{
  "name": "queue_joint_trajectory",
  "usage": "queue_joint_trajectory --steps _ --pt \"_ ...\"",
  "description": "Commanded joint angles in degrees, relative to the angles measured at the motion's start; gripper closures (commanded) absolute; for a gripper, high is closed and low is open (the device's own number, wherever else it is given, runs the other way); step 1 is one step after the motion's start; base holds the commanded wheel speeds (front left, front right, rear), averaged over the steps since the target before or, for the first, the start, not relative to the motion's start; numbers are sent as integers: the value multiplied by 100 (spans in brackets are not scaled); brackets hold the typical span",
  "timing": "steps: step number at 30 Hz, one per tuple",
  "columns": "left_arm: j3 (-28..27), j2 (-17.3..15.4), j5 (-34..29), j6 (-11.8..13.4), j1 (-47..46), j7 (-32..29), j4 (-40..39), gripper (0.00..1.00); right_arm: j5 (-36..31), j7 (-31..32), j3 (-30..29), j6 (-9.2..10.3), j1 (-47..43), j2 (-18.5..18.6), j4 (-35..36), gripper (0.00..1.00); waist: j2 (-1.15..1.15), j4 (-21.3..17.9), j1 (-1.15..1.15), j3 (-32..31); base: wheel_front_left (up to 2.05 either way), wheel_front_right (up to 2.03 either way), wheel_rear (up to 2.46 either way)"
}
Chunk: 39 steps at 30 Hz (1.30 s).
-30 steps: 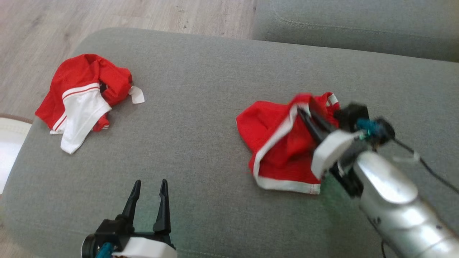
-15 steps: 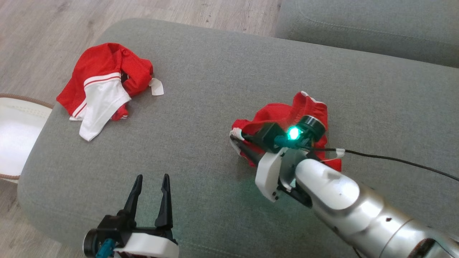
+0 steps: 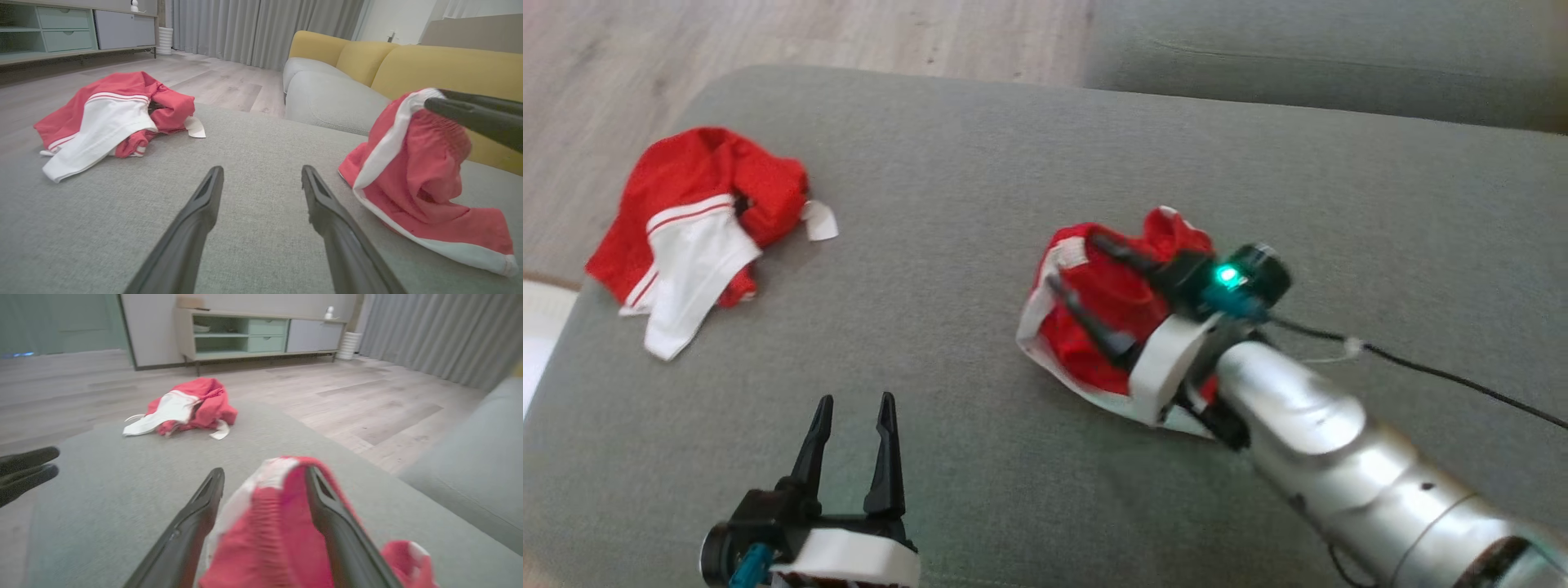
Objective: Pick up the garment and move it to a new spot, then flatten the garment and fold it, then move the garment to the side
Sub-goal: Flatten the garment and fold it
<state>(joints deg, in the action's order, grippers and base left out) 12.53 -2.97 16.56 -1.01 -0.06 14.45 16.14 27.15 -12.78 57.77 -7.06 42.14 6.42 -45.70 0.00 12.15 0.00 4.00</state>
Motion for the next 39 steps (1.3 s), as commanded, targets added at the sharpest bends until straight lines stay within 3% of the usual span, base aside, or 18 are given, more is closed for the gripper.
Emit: queue_joint_trajectory --steps 1,5,15,22,27,28,29,30,39 --pt "-219 9 -34 14 -154 55 -207 0 -30 -135 -374 -43 0 67 184 0 0 -199 0 -35 0 0 0" --pt "-239 9 -41 20 -140 55 -215 0 -219 -187 -870 -43 -321 250 387 0 0 -399 0 -43 0 0 0" --pt "-202 9 -41 6 -142 55 -197 0 -468 -74 -1851 -43 -1438 442 584 0 0 -462 0 -57 0 0 0" --pt "-181 9 -48 -20 -197 55 -185 0 -511 207 -2110 -43 -1837 239 166 0 0 -300 0 3 0 0 0" --pt "-168 9 -53 -25 -204 55 -148 0 -385 559 -1967 -43 -1878 -14 -218 0 0 -162 0 -23 0 0 0" --pt "-169 9 -56 -27 -195 55 -145 0 -355 672 -1901 -43 -1884 -46 -299 13 0 -144 0 -34 0 0 0" --pt "-178 9 -64 -30 -179 55 -137 0 -403 791 -1776 -43 -1843 -67 -446 69 0 -122 0 -58 0 0 0" --pt "-182 9 -67 -33 -170 55 -133 0 -422 844 -1745 -43 -1824 -77 -526 100 0 -118 0 -70 0 0 0" --pt "-221 9 -82 -31 -18 55 -126 0 -600 293 -2171 -43 -1609 98 -679 100 0 -298 0 -255 0 0 0"
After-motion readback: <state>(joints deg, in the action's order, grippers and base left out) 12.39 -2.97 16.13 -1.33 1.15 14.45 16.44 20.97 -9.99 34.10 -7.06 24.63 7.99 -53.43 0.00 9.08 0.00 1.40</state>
